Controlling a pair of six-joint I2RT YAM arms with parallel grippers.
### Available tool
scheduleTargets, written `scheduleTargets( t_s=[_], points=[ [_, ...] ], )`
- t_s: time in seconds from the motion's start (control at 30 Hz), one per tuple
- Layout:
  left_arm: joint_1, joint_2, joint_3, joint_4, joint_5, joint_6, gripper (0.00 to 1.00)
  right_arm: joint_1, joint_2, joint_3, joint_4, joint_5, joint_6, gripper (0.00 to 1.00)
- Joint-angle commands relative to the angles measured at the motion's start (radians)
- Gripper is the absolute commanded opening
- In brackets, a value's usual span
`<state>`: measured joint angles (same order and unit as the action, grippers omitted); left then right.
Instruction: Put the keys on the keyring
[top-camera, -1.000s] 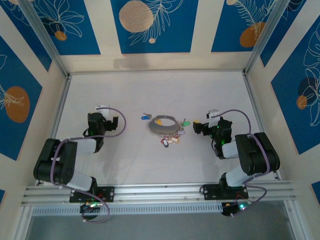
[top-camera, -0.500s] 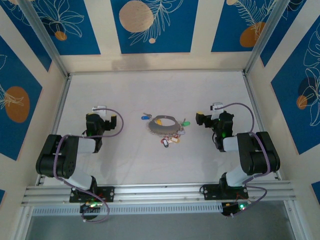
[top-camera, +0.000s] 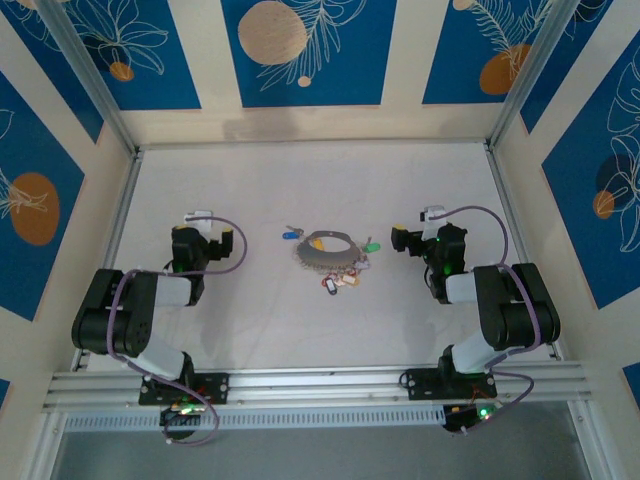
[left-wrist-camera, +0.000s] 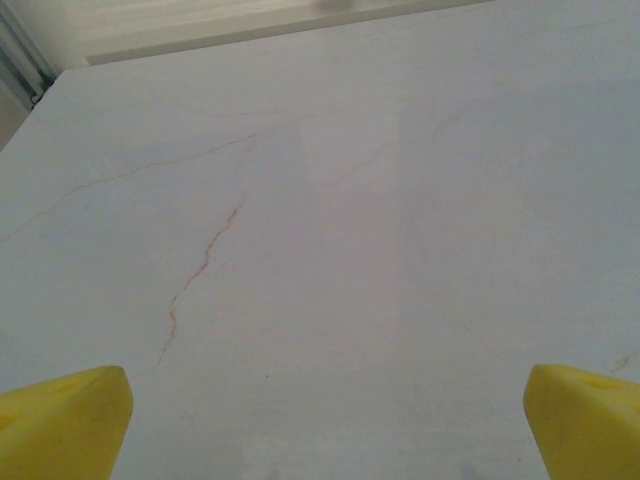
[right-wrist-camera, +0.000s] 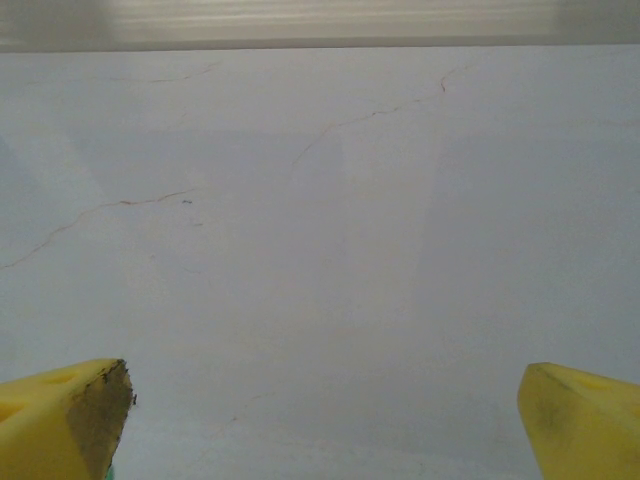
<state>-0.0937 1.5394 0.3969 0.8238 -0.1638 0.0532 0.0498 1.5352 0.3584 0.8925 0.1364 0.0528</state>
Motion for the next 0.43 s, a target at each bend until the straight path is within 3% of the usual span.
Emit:
scheduleTargets(
  t_s=[0.0, 0.4],
  points=[
    [0.006, -0.001, -0.006, 0.031, 0.023, -0.019, 1.0, -0.002, -0.01, 0.015, 0.006, 0.023, 0.012, 0.99],
    [0.007, -0.001, -0.004, 0.029, 0.023, -0.019, 1.0, -0.005, -0.012, 0.01, 0.013, 0.027, 0.018, 0.99]
  ],
)
